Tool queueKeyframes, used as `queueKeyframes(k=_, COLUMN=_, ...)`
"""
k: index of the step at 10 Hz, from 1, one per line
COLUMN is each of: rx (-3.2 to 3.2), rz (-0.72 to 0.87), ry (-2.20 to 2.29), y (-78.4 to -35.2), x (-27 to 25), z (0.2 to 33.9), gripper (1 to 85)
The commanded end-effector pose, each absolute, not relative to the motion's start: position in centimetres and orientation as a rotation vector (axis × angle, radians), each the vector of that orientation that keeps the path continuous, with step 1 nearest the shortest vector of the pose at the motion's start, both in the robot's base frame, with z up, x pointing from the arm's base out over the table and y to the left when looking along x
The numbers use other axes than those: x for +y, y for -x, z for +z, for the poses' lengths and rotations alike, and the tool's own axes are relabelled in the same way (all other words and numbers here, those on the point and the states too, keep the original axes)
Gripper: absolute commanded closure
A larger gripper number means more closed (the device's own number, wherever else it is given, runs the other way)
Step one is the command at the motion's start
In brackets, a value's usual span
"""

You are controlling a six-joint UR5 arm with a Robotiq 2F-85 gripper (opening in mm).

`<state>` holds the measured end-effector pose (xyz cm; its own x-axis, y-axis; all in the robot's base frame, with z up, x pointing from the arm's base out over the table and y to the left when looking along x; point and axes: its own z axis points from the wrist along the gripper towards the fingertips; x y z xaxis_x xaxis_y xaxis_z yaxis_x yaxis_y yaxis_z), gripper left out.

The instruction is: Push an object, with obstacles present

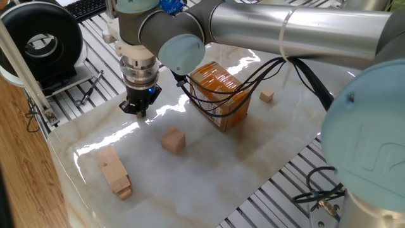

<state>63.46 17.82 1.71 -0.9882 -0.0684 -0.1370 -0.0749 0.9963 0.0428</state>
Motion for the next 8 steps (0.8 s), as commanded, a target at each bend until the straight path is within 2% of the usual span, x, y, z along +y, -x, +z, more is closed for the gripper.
queueKeyframes(k=1, rx=3.01, rz=0.067, ry=0.132, y=-65.2, x=17.4, z=1.5, gripper=84.3)
queueKeyframes(k=8, rx=3.024, rz=0.136, ry=0.083, y=-64.4, x=18.6, z=2.1, gripper=84.3)
